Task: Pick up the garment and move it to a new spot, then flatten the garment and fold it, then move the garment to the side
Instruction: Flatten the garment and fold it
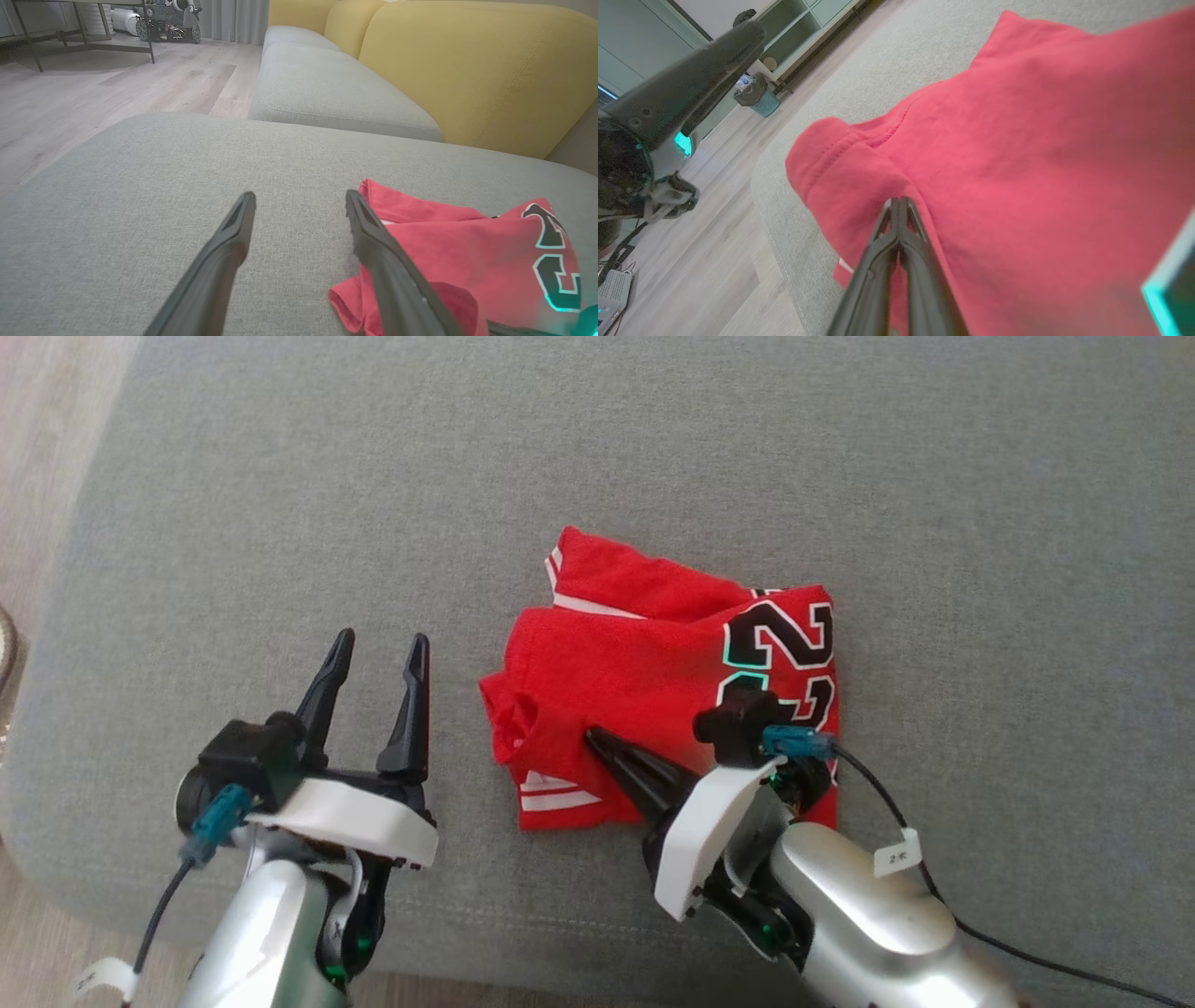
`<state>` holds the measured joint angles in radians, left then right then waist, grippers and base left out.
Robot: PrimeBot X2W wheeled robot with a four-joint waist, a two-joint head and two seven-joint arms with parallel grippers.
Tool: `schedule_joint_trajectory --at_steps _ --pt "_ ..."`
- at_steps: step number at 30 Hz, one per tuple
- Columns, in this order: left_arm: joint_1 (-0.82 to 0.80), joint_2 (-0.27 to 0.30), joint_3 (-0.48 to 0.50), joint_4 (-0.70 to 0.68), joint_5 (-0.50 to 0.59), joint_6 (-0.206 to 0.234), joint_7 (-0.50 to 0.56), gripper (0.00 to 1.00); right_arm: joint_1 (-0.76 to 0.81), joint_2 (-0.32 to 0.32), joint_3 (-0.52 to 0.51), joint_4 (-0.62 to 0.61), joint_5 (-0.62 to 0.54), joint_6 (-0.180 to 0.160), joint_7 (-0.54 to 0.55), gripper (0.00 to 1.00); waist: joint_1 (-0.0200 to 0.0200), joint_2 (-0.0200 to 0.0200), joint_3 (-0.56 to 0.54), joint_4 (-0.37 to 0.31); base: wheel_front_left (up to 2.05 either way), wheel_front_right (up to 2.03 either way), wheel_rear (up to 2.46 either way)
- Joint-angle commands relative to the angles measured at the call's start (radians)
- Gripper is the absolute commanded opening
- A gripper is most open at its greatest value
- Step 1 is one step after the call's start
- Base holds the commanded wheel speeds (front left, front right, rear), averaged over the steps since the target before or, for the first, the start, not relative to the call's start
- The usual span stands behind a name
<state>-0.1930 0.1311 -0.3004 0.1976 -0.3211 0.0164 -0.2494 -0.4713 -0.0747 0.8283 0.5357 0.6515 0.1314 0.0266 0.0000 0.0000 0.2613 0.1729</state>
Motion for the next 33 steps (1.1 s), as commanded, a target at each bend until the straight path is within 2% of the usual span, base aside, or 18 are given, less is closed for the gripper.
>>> schedule_joint_trajectory --at_steps 1,4,11,12,13,14,18,19,20,25,33 --pt "-0.033 0.013 0.041 -0.026 -0.004 0.000 -0.010 1.00 -0.013 0.005 0.017 -0.043 0.013 -0.001 -0.014 0.00 0.0000 0.0000 -0.006 -0.008 0.00 0.00 0.00" --pt "-0.029 0.015 0.044 -0.026 -0.004 0.001 -0.011 1.00 -0.012 -0.007 0.012 -0.060 0.014 -0.001 -0.039 0.00 0.0000 0.0000 -0.012 -0.018 0.00 0.00 0.00" --pt "0.001 0.033 0.062 -0.029 -0.006 0.014 -0.011 1.00 0.032 -0.052 -0.199 -0.146 -0.056 -0.001 -0.133 0.00 0.0000 0.0000 -0.063 -0.068 0.00 0.00 0.00" --pt "0.001 0.033 0.062 -0.029 -0.006 0.014 -0.011 1.00 0.032 -0.052 -0.199 -0.146 -0.056 -0.001 -0.133 0.00 0.0000 0.0000 -0.063 -0.068 0.00 0.00 0.00" --pt "0.006 0.036 0.064 -0.030 -0.006 0.017 -0.011 1.00 0.043 -0.058 -0.241 -0.159 -0.079 -0.001 -0.140 0.00 0.0000 0.0000 -0.071 -0.075 0.00 0.00 0.00" --pt "0.015 0.043 0.067 -0.035 -0.007 0.021 -0.010 1.00 0.071 -0.064 -0.326 -0.191 -0.119 -0.001 -0.142 0.00 0.0000 0.0000 -0.083 -0.087 0.00 0.00 0.00" --pt "0.032 0.053 0.070 -0.048 -0.007 0.032 0.001 1.00 0.134 -0.062 -0.497 -0.271 -0.221 -0.001 -0.120 0.00 0.0000 0.0000 -0.108 -0.110 0.00 0.00 0.00" --pt "0.036 0.056 0.071 -0.053 -0.007 0.033 0.003 1.00 0.151 -0.060 -0.538 -0.293 -0.251 -0.001 -0.109 0.34 0.0000 0.0000 -0.111 -0.114 0.00 0.00 0.00" --pt "0.039 0.059 0.072 -0.058 -0.008 0.034 0.006 1.00 0.168 -0.057 -0.575 -0.315 -0.283 -0.001 -0.096 1.00 0.0000 0.0000 -0.114 -0.117 0.00 0.00 0.00" --pt "0.057 0.075 0.074 -0.080 -0.008 0.041 0.016 1.00 0.256 -0.026 -0.704 -0.432 -0.398 -0.001 -0.034 1.00 0.0000 0.0000 -0.136 -0.134 0.00 0.00 0.00" --pt "0.109 0.097 0.073 -0.123 -0.006 0.059 0.045 1.00 0.389 0.004 -0.772 -0.572 -0.470 -0.001 0.033 1.00 0.0000 0.0000 -0.181 -0.152 0.00 0.00 0.00"
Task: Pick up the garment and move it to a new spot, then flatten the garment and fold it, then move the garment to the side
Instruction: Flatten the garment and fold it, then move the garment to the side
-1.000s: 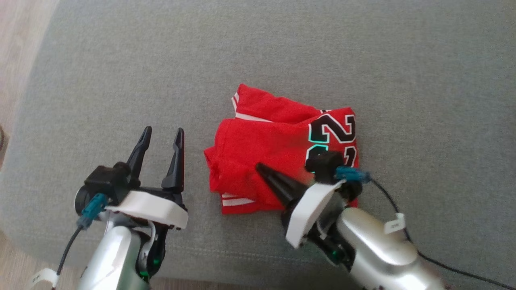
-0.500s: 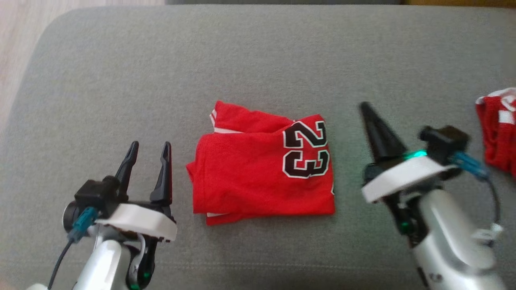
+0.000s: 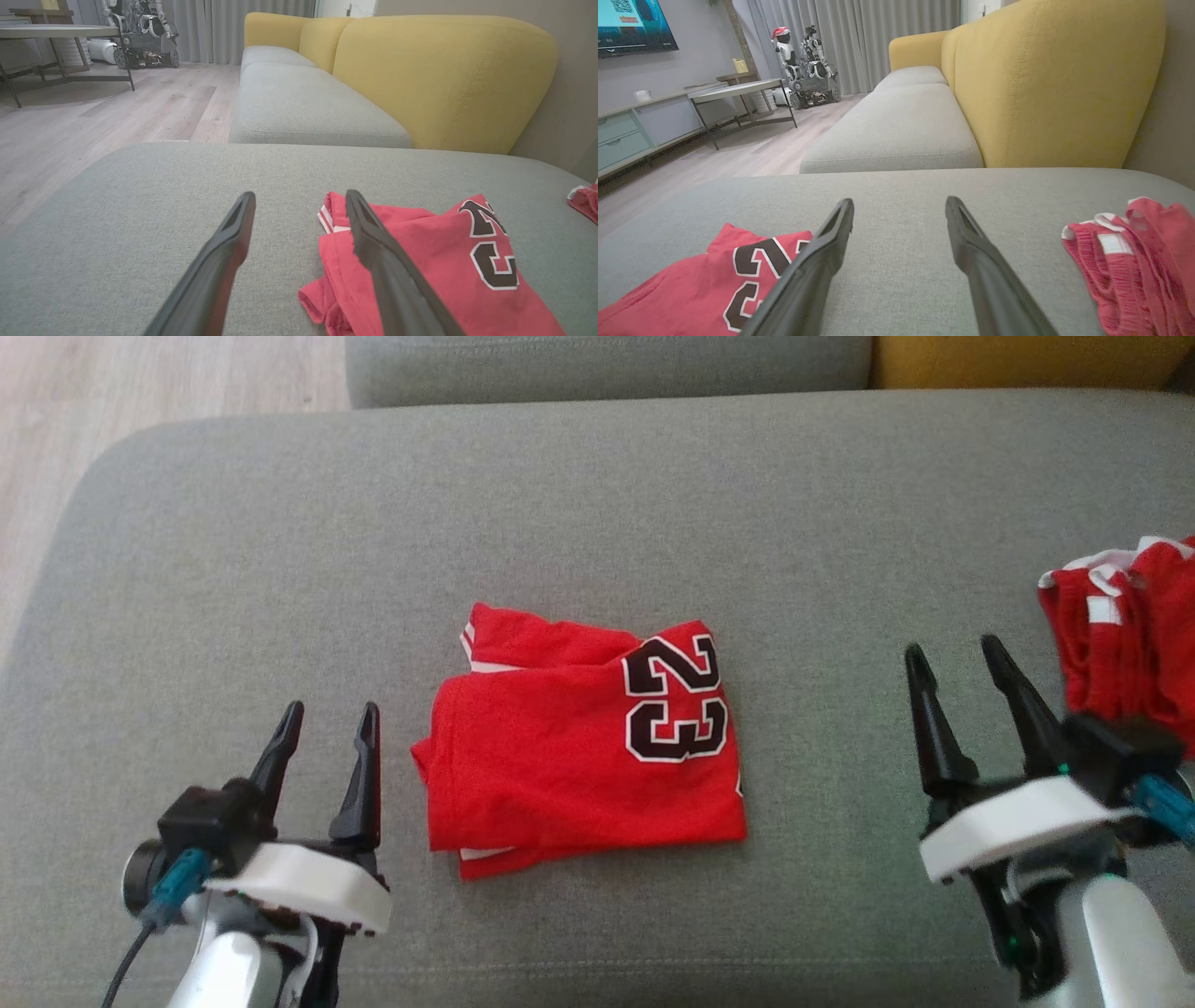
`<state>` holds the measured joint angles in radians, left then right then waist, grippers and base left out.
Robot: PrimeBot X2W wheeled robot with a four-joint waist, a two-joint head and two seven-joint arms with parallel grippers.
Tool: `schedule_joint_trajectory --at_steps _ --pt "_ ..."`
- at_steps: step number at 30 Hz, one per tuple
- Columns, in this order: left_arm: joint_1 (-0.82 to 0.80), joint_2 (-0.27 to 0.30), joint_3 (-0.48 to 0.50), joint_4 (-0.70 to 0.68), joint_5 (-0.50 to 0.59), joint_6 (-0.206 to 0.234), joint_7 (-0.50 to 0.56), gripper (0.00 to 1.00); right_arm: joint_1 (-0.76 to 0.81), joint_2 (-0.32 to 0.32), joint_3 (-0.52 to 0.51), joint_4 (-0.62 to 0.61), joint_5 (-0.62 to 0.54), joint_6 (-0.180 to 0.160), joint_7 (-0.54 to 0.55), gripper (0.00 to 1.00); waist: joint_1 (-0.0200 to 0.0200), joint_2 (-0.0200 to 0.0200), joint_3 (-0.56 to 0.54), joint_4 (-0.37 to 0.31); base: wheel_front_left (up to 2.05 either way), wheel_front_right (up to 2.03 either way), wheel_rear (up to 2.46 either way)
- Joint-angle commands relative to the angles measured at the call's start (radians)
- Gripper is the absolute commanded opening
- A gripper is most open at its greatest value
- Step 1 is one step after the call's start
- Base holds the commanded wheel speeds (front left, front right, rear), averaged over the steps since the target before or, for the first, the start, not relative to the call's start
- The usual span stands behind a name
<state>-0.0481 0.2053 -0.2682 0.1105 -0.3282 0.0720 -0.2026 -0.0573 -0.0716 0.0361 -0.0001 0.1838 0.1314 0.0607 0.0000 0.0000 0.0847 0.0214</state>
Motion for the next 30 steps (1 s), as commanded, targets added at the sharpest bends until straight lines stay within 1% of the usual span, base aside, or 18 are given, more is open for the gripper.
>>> schedule_joint_trajectory --at_steps 1,8,14,30 --pt "-0.029 0.026 0.040 -0.040 0.001 0.006 0.002 1.00 -0.010 0.004 0.009 -0.045 -0.007 -0.001 0.005 1.00 0.0000 0.0000 -0.011 -0.001 0.00 0.00 0.00" --pt "0.022 0.042 0.039 -0.059 0.003 0.022 0.017 1.00 0.069 0.014 -0.020 -0.087 -0.025 -0.001 0.032 1.00 0.0000 0.0000 -0.054 -0.002 0.00 0.00 0.00" --pt "0.065 0.047 0.032 -0.074 -0.004 0.027 0.023 1.00 0.120 0.018 -0.030 -0.119 -0.033 -0.001 0.050 1.00 0.0000 0.0000 -0.094 0.001 0.00 0.00 0.00" --pt "0.108 0.060 0.018 -0.102 -0.008 0.042 0.047 1.00 0.171 0.021 -0.039 -0.161 -0.035 -0.001 0.075 1.00 0.0000 0.0000 -0.137 0.004 0.00 0.00 0.00"
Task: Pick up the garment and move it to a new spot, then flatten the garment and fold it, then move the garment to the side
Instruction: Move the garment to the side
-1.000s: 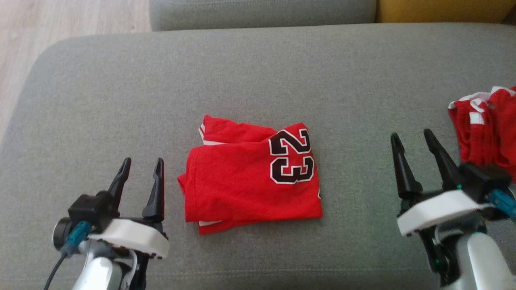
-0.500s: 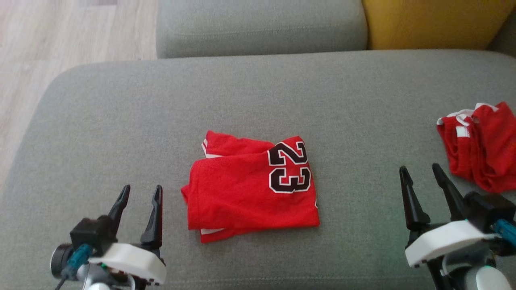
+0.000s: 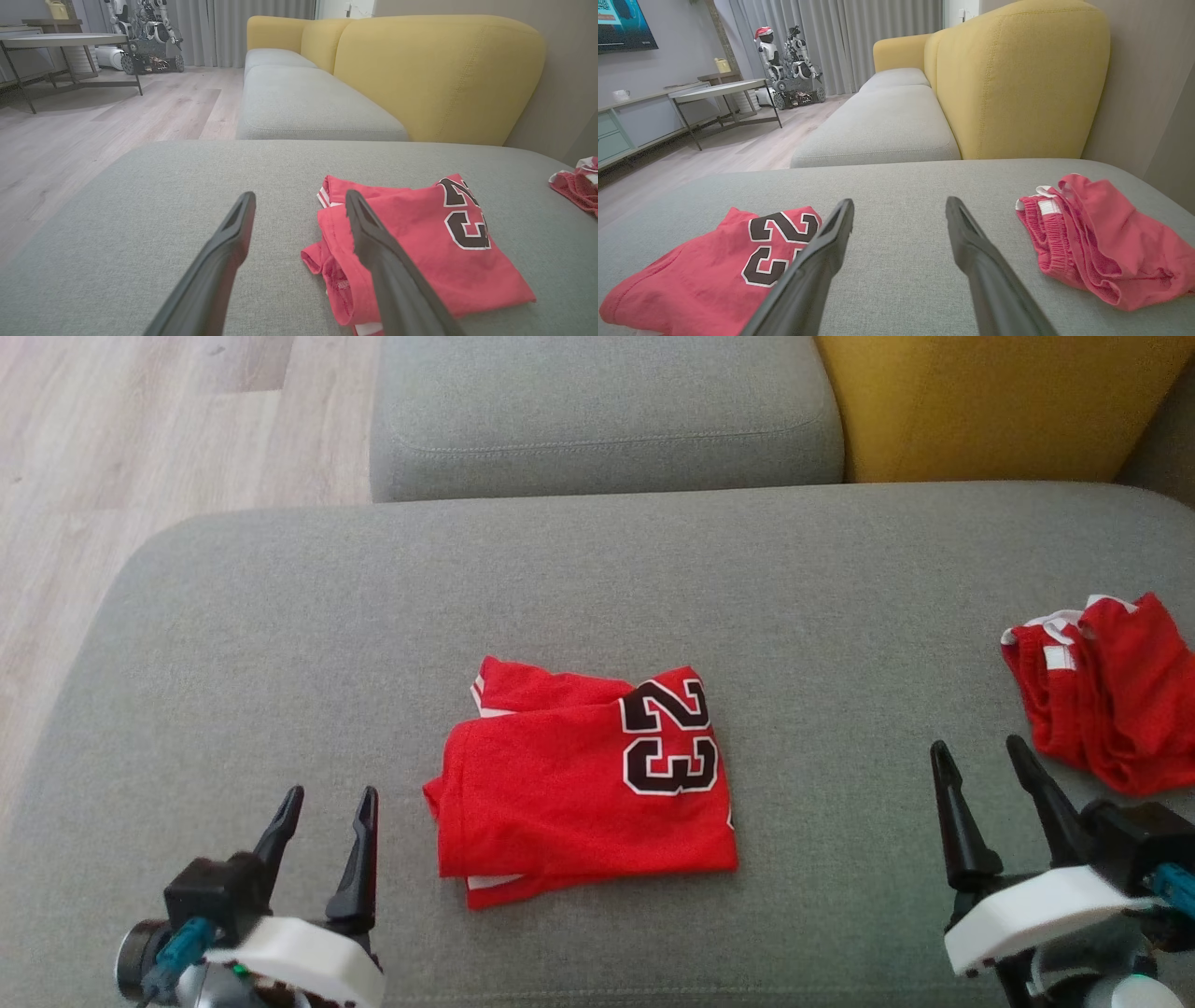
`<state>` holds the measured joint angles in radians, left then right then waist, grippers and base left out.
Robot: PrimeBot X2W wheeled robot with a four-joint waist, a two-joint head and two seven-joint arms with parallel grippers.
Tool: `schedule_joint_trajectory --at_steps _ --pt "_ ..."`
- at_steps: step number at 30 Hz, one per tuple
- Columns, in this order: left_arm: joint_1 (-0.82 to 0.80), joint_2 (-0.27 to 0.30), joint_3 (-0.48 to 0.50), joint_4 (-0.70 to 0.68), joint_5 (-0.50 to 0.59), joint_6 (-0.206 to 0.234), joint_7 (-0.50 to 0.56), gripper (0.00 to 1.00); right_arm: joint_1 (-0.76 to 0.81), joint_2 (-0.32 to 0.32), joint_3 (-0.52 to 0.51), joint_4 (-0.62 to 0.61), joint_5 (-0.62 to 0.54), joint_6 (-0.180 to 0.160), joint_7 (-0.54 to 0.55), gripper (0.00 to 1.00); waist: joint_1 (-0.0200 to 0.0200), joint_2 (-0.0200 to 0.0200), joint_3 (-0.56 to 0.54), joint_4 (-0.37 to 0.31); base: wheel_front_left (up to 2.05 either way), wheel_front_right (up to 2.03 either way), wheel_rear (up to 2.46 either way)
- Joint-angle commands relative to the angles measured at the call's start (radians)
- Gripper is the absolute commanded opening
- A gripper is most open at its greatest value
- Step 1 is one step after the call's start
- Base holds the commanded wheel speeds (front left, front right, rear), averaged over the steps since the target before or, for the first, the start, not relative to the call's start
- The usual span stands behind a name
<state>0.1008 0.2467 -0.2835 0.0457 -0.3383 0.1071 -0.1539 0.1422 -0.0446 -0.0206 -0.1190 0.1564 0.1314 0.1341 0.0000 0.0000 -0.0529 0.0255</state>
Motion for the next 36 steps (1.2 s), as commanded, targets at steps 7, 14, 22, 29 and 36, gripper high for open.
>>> schedule_joint_trajectory --at_steps 7,14,22,29,36 --pt "-0.040 0.022 0.034 -0.049 0.005 0.021 -0.001 1.00 -0.027 -0.006 0.019 -0.048 -0.001 -0.001 0.005 1.00 0.0000 0.0000 -0.001 0.003 0.00 0.00 0.00" --pt "-0.041 0.024 0.031 -0.055 0.003 0.026 -0.002 1.00 -0.032 -0.006 0.020 -0.048 -0.001 -0.001 0.005 1.00 0.0000 0.0000 0.001 0.006 0.00 0.00 0.00" --pt "-0.042 0.028 0.029 -0.060 0.000 0.032 -0.003 1.00 -0.037 -0.006 0.026 -0.045 0.000 -0.001 0.009 1.00 0.0000 0.0000 0.007 0.002 0.00 0.00 0.00" --pt "-0.049 0.029 0.026 -0.068 -0.002 0.035 -0.009 1.00 -0.039 -0.006 0.025 -0.037 0.002 -0.001 0.019 1.00 0.0000 0.0000 0.021 0.005 0.00 0.00 0.00" --pt "-0.092 0.026 0.018 -0.084 0.003 0.030 -0.022 1.00 -0.080 -0.006 0.066 0.023 0.013 -0.001 0.042 1.00 0.0000 0.0000 0.090 0.035 0.00 0.00 0.00"
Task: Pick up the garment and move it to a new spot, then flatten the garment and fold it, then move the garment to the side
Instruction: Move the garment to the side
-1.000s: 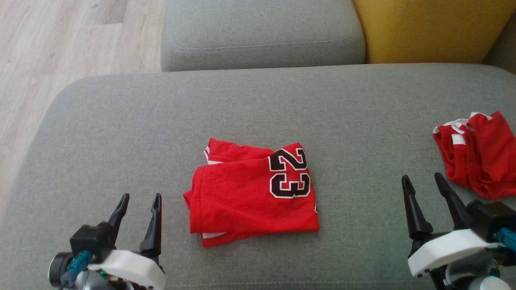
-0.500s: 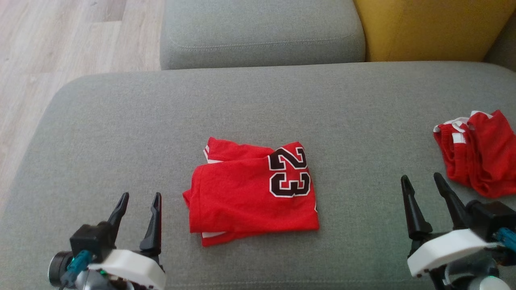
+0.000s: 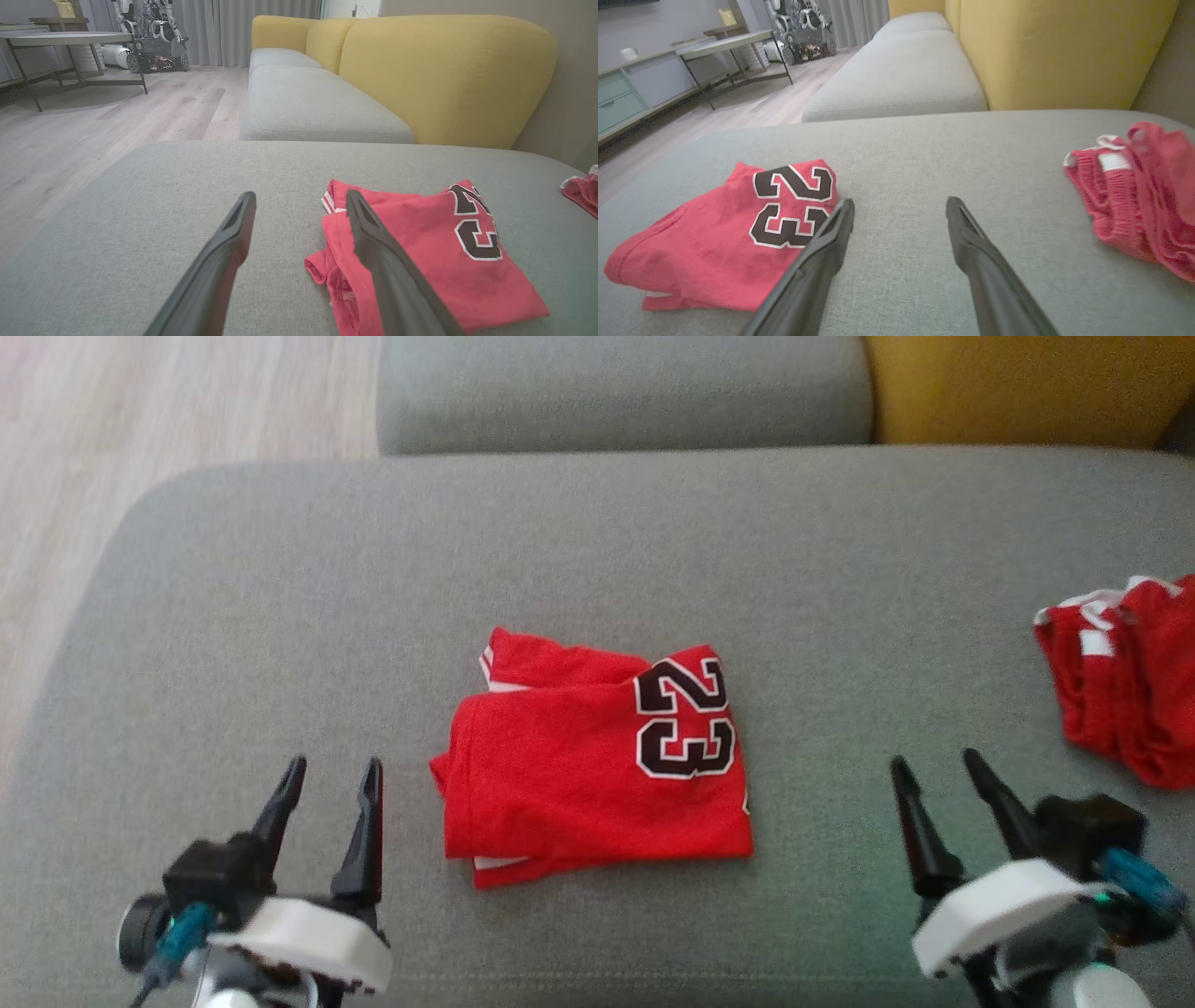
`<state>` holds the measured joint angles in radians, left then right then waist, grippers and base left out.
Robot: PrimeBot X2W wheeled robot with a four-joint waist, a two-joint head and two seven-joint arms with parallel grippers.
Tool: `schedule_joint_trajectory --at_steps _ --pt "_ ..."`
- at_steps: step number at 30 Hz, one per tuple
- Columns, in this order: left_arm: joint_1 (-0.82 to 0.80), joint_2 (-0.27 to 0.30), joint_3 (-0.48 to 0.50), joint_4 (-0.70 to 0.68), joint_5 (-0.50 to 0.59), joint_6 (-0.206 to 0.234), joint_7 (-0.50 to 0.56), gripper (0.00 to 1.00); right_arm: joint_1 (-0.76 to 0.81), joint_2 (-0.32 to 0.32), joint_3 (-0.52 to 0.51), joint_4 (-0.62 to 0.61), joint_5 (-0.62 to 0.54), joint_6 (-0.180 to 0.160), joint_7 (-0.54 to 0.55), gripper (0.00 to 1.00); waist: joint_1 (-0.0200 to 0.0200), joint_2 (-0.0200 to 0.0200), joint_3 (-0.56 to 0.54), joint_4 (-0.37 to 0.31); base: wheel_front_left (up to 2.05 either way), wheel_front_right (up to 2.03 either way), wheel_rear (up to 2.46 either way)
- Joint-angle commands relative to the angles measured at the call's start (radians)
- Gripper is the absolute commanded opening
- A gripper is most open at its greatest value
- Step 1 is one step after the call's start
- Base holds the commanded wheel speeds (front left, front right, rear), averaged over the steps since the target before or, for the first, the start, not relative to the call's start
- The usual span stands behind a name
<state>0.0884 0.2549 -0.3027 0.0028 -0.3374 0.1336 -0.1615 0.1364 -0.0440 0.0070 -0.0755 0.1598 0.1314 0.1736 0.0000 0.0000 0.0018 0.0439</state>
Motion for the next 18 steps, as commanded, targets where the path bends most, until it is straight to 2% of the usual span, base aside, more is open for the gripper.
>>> schedule_joint_trajectory --at_steps 1,7,15,18 --pt "-0.090 0.018 0.036 -0.043 0.002 0.001 -0.018 1.00 -0.086 -0.006 0.049 -0.007 0.010 -0.001 0.003 1.00 0.0000 0.0000 0.052 0.023 0.00 0.00 0.00" --pt "-0.158 0.010 0.031 -0.036 0.005 -0.018 -0.046 1.00 -0.166 -0.006 0.110 0.083 0.018 -0.001 0.005 1.00 0.0000 0.0000 0.136 0.061 0.00 0.00 0.00" --pt "-0.252 -0.025 0.020 0.009 0.003 -0.049 -0.083 1.00 -0.314 -0.006 0.213 0.282 0.063 -0.001 -0.004 1.00 0.0000 0.0000 0.239 0.122 0.00 0.00 0.00" --pt "-0.275 -0.035 0.016 0.028 0.006 -0.059 -0.090 1.00 -0.346 -0.006 0.223 0.339 0.068 -0.001 -0.008 1.00 0.0000 0.0000 0.256 0.135 0.00 0.00 0.00"
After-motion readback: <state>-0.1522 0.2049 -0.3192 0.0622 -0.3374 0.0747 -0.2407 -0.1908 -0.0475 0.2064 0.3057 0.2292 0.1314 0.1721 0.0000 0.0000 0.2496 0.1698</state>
